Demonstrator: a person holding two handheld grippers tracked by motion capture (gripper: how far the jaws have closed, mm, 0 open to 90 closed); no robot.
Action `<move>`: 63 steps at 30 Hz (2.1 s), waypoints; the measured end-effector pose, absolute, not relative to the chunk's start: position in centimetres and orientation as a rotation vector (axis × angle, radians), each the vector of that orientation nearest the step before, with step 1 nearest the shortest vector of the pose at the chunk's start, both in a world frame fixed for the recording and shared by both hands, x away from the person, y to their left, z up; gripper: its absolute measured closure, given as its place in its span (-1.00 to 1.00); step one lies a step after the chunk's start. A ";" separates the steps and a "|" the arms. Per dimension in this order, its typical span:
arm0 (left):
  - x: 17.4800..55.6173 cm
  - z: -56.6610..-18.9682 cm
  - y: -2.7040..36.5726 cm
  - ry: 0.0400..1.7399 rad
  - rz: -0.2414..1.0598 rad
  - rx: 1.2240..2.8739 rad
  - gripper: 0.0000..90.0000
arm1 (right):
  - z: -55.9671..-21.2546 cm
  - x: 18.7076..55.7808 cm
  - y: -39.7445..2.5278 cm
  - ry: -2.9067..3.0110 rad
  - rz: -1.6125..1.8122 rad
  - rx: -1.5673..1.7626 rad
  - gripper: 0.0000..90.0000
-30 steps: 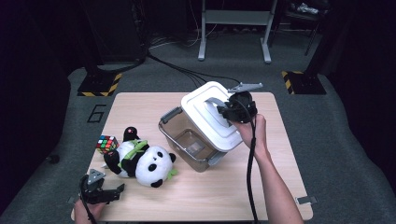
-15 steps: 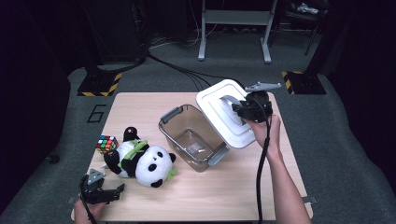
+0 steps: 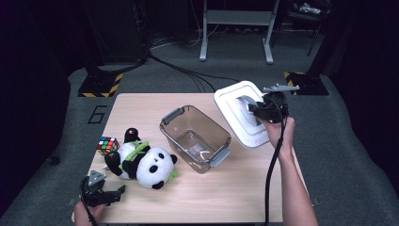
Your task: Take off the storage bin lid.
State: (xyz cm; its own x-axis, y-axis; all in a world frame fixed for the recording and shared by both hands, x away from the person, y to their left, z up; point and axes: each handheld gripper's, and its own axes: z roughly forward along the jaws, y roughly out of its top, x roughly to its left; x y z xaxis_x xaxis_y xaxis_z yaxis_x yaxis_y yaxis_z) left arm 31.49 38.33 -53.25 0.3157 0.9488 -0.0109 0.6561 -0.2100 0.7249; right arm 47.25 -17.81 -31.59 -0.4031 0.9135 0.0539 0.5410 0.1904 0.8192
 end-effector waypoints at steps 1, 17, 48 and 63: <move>31.5 -53.3 38.3 1.415 0.599 1.949 -0.99 | -31.7 47.3 -18.0 2.018 1.098 1.364 0.48; 31.6 -53.2 38.2 1.432 0.600 1.955 -0.99 | -33.2 47.9 -20.7 1.953 1.069 1.461 0.48; 31.6 -53.2 38.2 1.436 0.597 1.958 -0.99 | -43.4 50.5 -22.3 1.845 0.946 1.788 0.48; 31.6 -53.2 38.2 1.436 0.597 1.958 -0.99 | -46.4 51.1 -22.1 1.830 0.884 1.853 0.48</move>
